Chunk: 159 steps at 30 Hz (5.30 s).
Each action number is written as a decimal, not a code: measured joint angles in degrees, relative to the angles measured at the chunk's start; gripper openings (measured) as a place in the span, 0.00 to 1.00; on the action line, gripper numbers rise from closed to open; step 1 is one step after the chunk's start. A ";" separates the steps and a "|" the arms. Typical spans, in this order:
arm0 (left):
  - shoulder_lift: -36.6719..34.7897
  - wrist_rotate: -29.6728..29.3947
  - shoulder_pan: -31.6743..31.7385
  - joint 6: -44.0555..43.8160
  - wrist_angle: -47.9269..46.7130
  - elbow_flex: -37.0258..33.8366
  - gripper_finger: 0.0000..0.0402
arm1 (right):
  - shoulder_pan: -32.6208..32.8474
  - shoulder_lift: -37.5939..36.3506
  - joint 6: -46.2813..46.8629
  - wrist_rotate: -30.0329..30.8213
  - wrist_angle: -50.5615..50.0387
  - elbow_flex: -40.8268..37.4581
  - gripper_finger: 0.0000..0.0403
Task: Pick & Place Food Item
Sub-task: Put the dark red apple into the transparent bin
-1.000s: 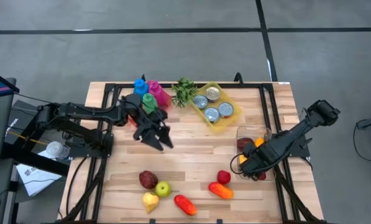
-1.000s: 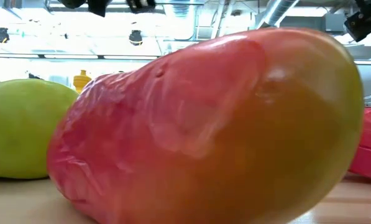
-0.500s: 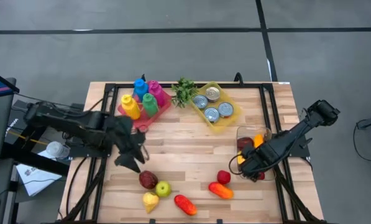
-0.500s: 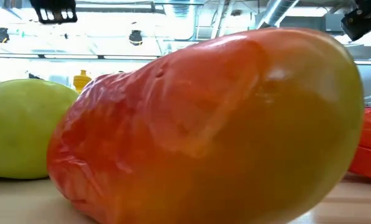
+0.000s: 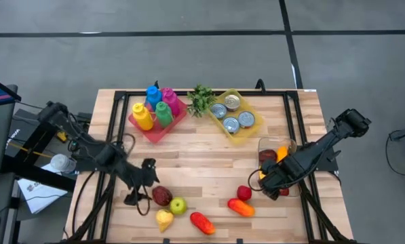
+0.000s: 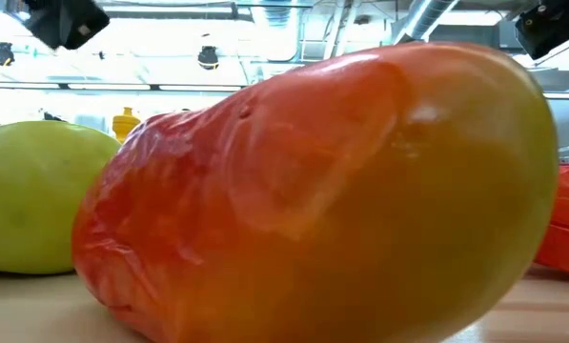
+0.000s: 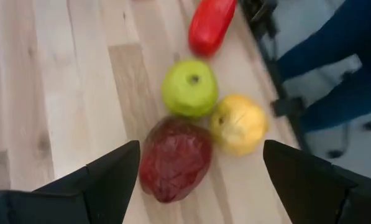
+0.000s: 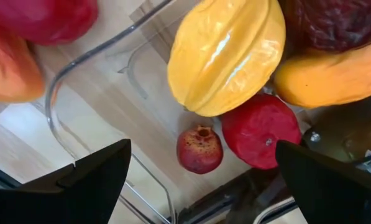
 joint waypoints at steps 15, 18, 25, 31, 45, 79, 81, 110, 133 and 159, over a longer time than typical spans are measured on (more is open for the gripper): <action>15.19 -7.88 -1.31 3.24 4.15 0.00 0.81 | 0.00 0.02 -0.02 0.43 1.34 0.00 0.98; 14.19 -6.92 -1.08 3.08 3.20 0.00 0.81 | 0.00 0.02 -0.12 0.43 1.33 0.00 0.98; 13.27 -0.23 -1.07 2.60 15.80 -7.51 0.81 | -0.15 0.04 -1.09 0.45 1.49 0.00 0.98; 13.42 1.45 -0.77 1.01 32.39 -16.92 0.85 | -0.30 0.04 -1.53 0.45 2.66 0.00 0.98; 13.31 1.56 -2.10 2.97 39.56 -25.94 0.85 | -0.94 0.04 -1.68 0.21 2.65 0.00 0.98; -14.36 -9.54 25.34 -7.88 66.73 -20.44 0.74 | -8.07 -0.09 -15.99 12.53 4.38 11.67 0.98; -13.39 -9.46 27.15 -10.10 67.85 -18.35 0.74 | -9.32 -0.09 -20.21 16.19 4.68 14.33 0.98; 16.58 5.52 34.82 -30.17 78.80 8.91 0.75 | -21.31 -0.09 -85.07 32.64 49.35 28.26 0.98; 20.09 5.71 35.89 -33.29 78.44 11.32 0.75 | -21.87 0.04 -81.94 31.73 47.63 28.24 0.65; -1.54 16.89 43.01 -21.02 47.19 11.39 0.85 | -11.94 -4.61 -19.98 29.56 -17.81 29.88 0.63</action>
